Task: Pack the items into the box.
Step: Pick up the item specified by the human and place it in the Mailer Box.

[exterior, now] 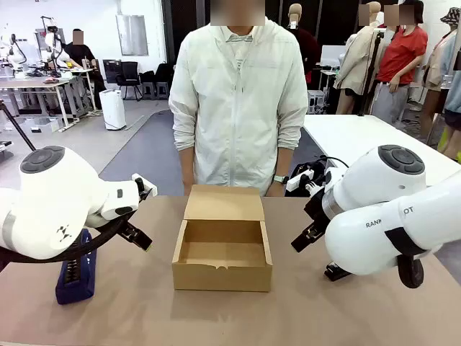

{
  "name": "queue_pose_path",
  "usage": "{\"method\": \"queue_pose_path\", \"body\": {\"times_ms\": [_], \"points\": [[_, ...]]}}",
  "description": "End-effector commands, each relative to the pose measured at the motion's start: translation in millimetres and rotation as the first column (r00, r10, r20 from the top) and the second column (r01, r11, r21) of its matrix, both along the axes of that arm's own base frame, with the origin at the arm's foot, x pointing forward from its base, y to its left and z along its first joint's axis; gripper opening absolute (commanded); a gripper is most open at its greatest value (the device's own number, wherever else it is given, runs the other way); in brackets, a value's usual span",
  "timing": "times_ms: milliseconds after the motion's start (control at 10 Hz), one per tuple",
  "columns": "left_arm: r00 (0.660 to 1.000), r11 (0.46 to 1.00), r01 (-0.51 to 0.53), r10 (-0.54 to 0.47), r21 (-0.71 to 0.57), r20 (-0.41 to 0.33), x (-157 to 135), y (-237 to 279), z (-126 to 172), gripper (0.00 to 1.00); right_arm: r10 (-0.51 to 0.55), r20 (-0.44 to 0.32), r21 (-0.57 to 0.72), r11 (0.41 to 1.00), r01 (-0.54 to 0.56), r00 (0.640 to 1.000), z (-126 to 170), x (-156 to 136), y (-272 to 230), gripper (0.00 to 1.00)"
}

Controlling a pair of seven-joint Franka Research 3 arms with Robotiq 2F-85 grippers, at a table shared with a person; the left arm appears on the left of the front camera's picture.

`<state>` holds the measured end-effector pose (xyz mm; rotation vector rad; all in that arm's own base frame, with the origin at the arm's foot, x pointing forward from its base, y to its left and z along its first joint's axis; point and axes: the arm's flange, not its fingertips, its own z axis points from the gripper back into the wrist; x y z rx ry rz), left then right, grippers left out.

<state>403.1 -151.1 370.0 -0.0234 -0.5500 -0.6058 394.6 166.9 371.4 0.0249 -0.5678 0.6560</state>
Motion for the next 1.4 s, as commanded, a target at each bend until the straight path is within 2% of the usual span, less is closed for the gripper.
{"method": "queue_pose_path", "body": {"times_ms": [0,1300], "points": [[1.0,1.0,0.0,0.0,0.0,0.001,-0.1,0.0,0.2,1.0,0.0,0.0,0.0,1.0,0.0,1.0,0.0,0.0,0.0,1.0],[1.0,1.0,0.0,0.0,0.0,0.001,-0.1,0.0,0.2,1.0,0.0,0.0,0.0,1.0,0.0,1.0,0.0,0.0,0.0,1.0]]}}
